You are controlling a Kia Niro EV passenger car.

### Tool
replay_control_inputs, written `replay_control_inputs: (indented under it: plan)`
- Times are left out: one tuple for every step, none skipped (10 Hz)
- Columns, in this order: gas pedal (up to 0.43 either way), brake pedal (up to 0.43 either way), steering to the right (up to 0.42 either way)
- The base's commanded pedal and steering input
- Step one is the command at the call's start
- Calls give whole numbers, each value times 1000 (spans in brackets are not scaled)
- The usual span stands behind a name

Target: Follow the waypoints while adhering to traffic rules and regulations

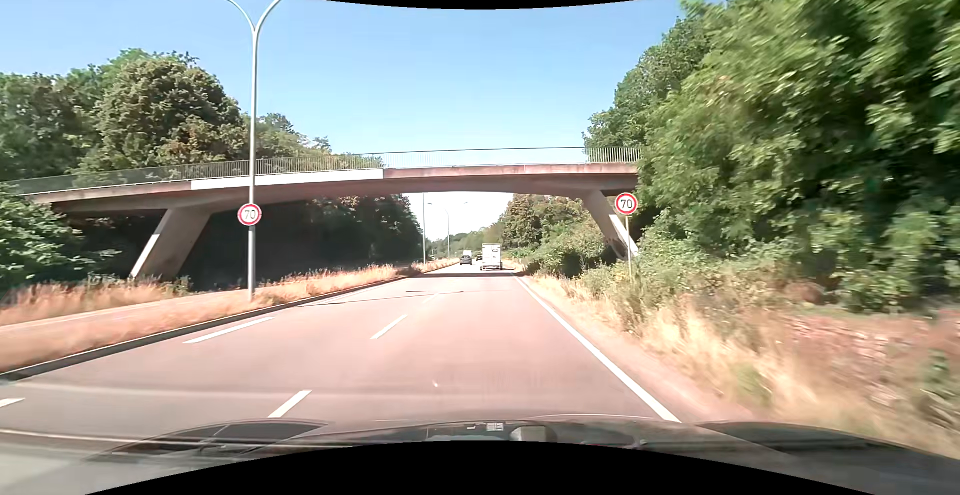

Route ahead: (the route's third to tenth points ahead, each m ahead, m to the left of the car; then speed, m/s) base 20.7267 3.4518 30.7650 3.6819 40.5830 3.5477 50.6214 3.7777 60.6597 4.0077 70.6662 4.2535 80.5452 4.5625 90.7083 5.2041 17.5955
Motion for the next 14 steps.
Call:
replay_control_inputs:
  plan:
    - [150, 0, -9]
    - [150, 0, -7]
    - [150, 0, -7]
    - [150, 0, -6]
    - [150, 0, -5]
    - [150, 0, -3]
    - [150, 0, -2]
    - [150, 0, -1]
    - [150, 0, -1]
    - [150, 0, -1]
    - [157, 0, -1]
    - [157, 0, -1]
    - [157, 0, -1]
    - [157, 0, -1]
